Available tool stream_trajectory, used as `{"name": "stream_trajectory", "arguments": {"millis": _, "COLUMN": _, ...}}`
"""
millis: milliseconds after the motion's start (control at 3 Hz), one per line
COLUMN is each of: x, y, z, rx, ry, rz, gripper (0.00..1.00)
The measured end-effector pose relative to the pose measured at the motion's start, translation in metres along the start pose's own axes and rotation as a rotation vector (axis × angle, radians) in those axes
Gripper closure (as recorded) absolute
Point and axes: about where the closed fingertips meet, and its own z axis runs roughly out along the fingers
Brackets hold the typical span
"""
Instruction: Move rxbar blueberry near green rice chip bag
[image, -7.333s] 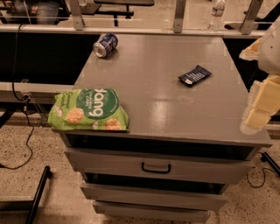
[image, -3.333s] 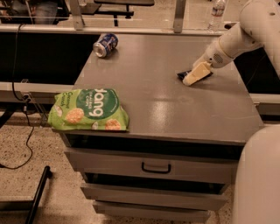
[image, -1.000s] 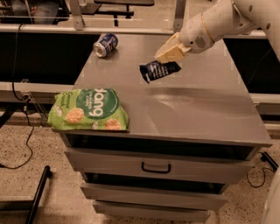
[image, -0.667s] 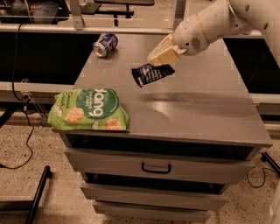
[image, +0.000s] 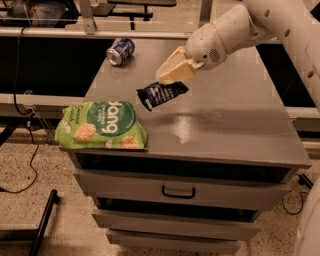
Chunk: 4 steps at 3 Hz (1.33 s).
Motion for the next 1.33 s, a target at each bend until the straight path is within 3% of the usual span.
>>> {"name": "stream_trajectory", "arguments": {"millis": 333, "x": -0.0037, "y": 0.0066, "z": 0.0114, "rx": -0.069, "ry": -0.013, "rz": -0.028, "gripper": 0.85}}
{"name": "stream_trajectory", "arguments": {"millis": 667, "x": -0.0049, "y": 0.0062, "z": 0.0153, "rx": -0.077, "ry": -0.016, "rz": -0.031, "gripper": 0.54}}
{"name": "stream_trajectory", "arguments": {"millis": 1333, "x": -0.0067, "y": 0.0040, "z": 0.0206, "rx": -0.077, "ry": -0.021, "rz": -0.032, "gripper": 0.07}}
